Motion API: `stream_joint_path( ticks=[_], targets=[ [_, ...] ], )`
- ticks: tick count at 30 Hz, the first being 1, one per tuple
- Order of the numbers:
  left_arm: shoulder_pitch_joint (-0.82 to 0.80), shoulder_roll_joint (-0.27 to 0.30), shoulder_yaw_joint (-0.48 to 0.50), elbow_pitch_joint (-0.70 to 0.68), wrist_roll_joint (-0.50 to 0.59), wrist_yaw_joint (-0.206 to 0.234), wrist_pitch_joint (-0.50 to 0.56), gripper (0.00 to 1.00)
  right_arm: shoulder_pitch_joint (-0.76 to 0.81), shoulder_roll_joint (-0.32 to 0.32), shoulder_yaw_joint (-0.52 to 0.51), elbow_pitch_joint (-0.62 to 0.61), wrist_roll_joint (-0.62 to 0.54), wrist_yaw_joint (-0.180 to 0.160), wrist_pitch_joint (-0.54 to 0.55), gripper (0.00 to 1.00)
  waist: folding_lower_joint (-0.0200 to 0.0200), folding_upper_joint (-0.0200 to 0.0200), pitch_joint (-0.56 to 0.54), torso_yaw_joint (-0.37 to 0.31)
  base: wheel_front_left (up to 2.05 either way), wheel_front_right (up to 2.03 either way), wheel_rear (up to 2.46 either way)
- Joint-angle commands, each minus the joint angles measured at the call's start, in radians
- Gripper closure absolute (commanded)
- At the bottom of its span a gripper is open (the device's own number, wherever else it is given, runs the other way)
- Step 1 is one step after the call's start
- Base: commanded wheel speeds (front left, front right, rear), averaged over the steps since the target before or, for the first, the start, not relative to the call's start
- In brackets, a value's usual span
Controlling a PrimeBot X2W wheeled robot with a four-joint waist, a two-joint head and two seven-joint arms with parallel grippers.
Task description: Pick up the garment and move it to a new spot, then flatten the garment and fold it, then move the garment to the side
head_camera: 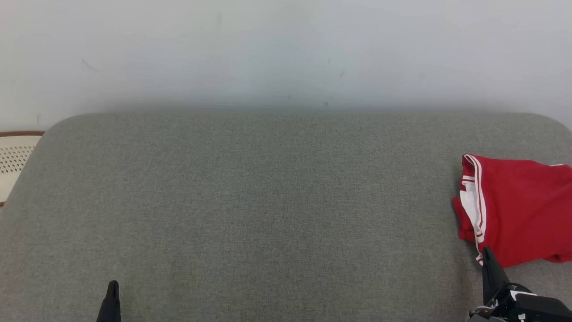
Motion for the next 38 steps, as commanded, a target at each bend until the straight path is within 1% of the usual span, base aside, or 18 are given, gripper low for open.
stream_joint_path(
  ticks=[1,38],
  targets=[
    [-0.002,0.004,0.004,-0.004,-0.004,-0.003,0.003,1.00,0.000,0.003,-0.001,-0.001,0.001,0.000,0.003,1.00,0.0001,0.0000,0.000,0.000,0.00,0.00,0.00],
    [-0.002,0.004,0.004,-0.004,-0.004,-0.003,0.003,1.00,0.000,0.003,-0.002,-0.001,-0.001,0.000,0.004,1.00,0.0001,0.0000,0.000,0.000,0.00,0.00,0.00]
  ],
)
